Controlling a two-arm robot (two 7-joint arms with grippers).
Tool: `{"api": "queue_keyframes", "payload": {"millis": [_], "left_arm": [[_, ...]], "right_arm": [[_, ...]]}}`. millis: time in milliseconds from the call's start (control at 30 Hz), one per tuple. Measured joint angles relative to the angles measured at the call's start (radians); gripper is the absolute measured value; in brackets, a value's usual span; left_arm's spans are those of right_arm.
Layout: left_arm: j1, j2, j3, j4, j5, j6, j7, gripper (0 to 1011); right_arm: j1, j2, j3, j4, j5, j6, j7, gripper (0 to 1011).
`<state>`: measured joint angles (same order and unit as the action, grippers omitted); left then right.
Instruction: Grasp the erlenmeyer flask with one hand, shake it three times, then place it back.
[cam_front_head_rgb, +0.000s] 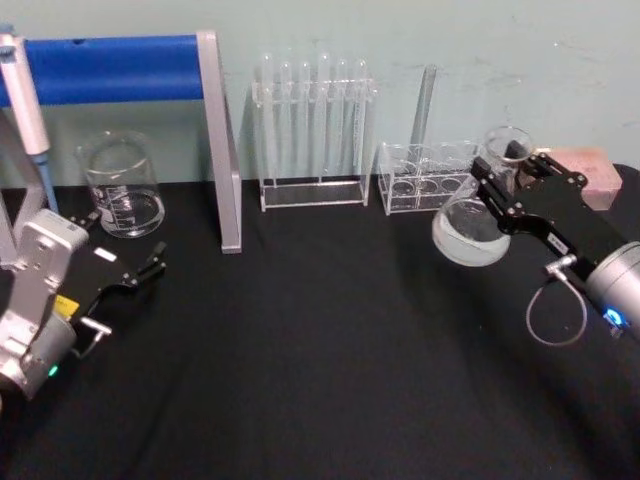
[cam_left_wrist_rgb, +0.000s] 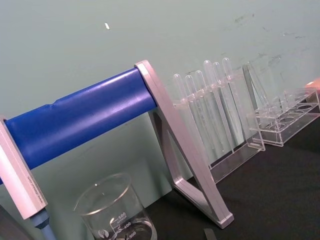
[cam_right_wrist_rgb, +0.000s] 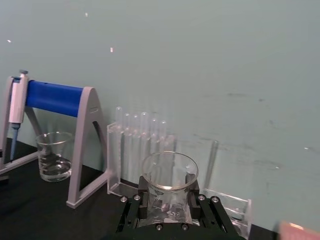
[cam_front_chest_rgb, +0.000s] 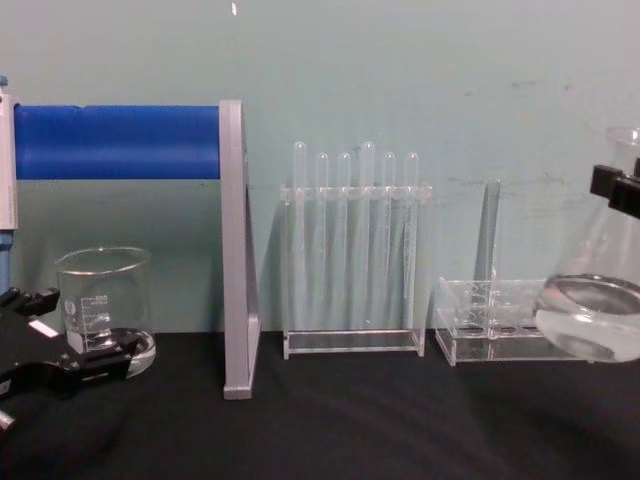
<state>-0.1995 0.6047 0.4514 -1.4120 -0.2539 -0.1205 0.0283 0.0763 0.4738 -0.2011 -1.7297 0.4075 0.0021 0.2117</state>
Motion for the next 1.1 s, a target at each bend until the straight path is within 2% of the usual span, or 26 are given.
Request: {"api": "queue_keyframes", "payload": {"millis": [233,433,633,667,900,1100], "left_arm": [[0.000,0.000,0.000,0.000,0.000,0.000,0.000,1001],[0.000,0.000,0.000,0.000,0.000,0.000,0.000,1001],[0.000,0.000,0.000,0.000,0.000,0.000,0.000,1001],[0.000,0.000,0.000,0.000,0.000,0.000,0.000,1001],[0.000,0.000,0.000,0.000,0.000,0.000,0.000,1001],[0.000,0.000,0.000,0.000,0.000,0.000,0.000,1001]], "right_arm": [[-0.002,-0.011,0.006,-0.005,-0.009,0.009,0.023,453],[0.036,-0.028,-0.034,0.016,-0.015,0.016,0.097,452],[0.089,-0.044,-0.106,0.050,-0.014,0.022,0.191,453],[0.105,-0.047,-0.129,0.059,-0.012,0.022,0.218,453],[0.163,-0.054,-0.222,0.091,0.013,0.020,0.324,453],[0.189,-0.055,-0.262,0.105,0.031,0.015,0.363,452]]}}
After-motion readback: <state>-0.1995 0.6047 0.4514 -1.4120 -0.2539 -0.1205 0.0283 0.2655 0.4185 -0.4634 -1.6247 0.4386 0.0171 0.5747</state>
